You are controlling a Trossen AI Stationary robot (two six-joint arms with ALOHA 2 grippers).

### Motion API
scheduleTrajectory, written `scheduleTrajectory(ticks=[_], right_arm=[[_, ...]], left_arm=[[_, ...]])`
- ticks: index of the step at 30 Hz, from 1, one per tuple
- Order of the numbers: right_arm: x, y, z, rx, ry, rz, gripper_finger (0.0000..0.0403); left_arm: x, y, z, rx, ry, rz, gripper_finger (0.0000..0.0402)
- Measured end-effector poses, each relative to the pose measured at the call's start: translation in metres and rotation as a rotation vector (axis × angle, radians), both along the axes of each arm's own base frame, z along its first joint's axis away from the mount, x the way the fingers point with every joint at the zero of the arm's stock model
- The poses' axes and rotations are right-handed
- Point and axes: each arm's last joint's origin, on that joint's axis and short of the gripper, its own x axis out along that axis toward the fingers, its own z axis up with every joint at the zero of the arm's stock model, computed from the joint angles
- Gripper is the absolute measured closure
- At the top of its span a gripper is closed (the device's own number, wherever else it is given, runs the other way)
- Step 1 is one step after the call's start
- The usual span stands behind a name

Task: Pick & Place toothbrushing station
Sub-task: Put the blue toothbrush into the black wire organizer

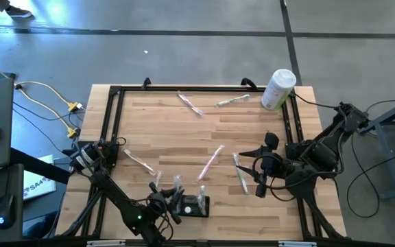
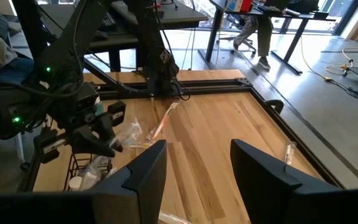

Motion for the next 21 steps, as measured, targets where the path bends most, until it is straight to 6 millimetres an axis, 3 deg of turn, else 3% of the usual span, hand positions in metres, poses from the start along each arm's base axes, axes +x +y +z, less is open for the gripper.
scheduleTrajectory(ticks=[5, 9, 21], right_arm=[[0.0000, 0.0000, 0.0001, 0.001, -0.001, 0.000, 0.0232], [0.0000, 0.0000, 0.0001, -0.002, 0.000, 0.001, 0.0232], [0.0000, 0.0001, 0.0001, -0.002, 0.000, 0.002, 0.0232]], left_arm=[[0.0006, -0.0007, 0.0004, -0.012, -0.010, 0.000, 0.0248], [0.0016, -0.0018, 0.0012, -0.022, -0.022, 0.000, 0.0217], [0.0062, -0.0071, 0.0052, 0.031, 0.014, -0.005, 0.0211]])
